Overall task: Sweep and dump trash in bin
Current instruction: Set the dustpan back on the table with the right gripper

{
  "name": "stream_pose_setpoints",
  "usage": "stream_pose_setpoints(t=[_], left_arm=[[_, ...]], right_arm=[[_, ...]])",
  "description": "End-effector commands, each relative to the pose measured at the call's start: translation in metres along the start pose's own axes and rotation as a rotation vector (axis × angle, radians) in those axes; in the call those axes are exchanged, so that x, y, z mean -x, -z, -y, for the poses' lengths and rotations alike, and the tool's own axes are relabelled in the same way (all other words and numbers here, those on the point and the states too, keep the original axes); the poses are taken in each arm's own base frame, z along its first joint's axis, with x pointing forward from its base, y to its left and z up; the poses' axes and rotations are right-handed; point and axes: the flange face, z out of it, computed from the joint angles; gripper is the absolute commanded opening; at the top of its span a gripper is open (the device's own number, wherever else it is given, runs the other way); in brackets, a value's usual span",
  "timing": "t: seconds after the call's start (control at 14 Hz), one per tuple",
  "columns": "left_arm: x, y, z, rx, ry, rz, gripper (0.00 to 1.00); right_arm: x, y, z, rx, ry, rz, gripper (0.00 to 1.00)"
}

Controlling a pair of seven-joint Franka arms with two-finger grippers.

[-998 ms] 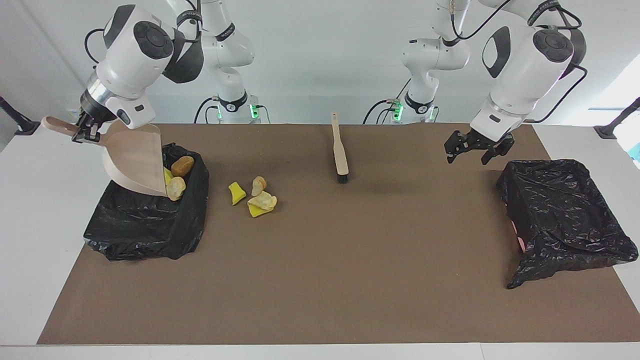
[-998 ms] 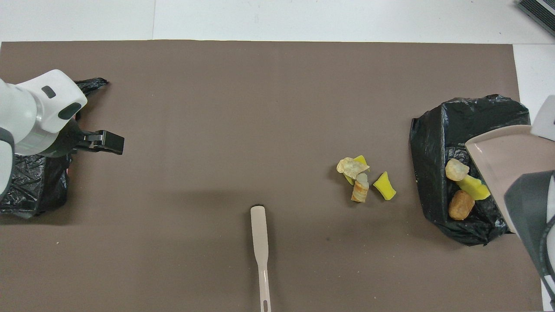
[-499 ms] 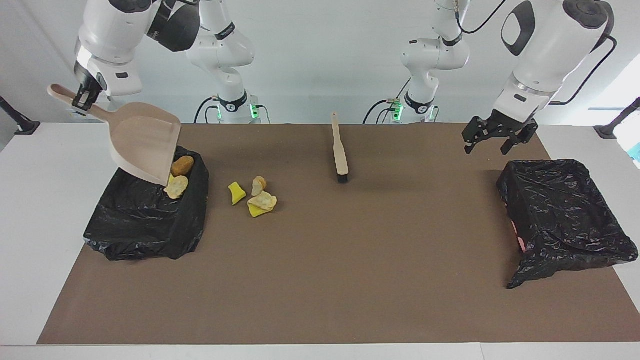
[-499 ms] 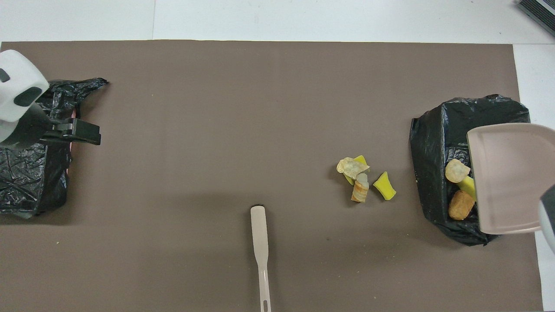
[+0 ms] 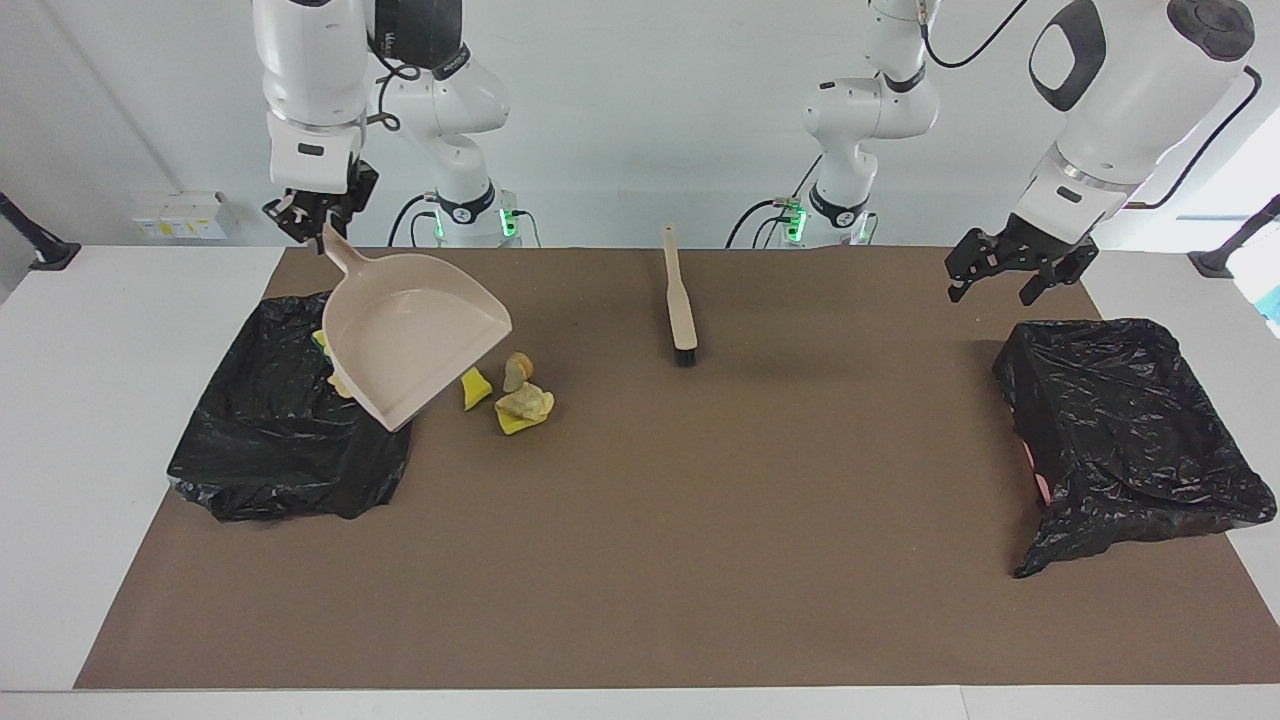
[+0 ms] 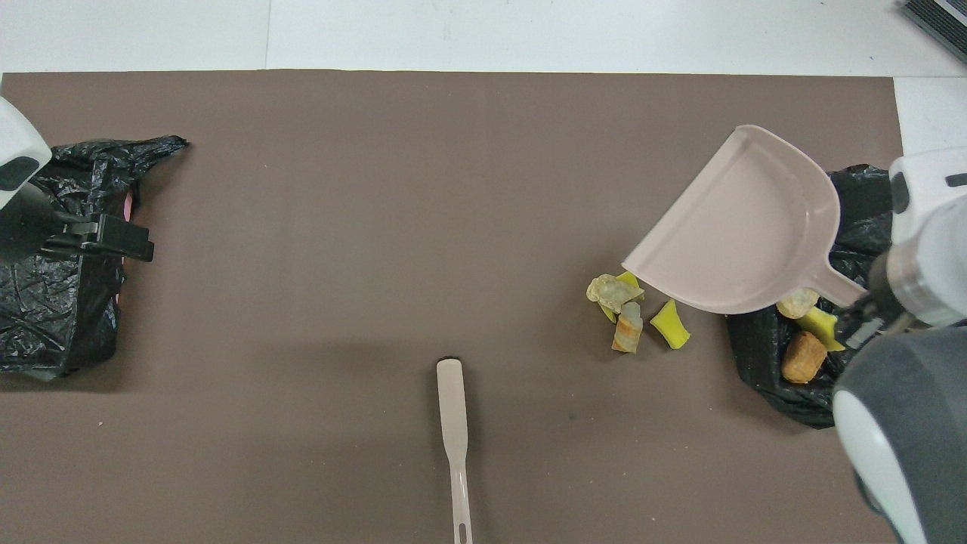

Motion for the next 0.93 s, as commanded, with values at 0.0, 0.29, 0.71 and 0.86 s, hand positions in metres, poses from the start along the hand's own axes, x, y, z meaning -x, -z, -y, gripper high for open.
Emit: stream_pose_setpoints(t=[0.0, 0.29, 0.71, 0.86], left_arm=[[0.003, 0.004, 0.002, -0.014, -0.012, 0.014, 1.0], [0.006, 0.003, -0.001, -0.014, -0.019, 0.02, 1.0], [0.011, -0.001, -0.001, -0.045, -0.048, 0.028, 1.0], [0.012, 0.001, -0.002, -0.045, -0.05, 0.025, 1.0]], right_arm=[[-0.054, -0.017, 0.039, -0.081, -0.269, -0.04, 0.0], [-0.165, -0.042, 0.108, -0.162, -0.559, -0.07, 0.0], [-0.286, -0.079, 0.172, -0.412, -0.727, -0.197, 0.0], [-0.314, -0.106, 0.204, -0.417, -0.733, -0.204, 0.0]])
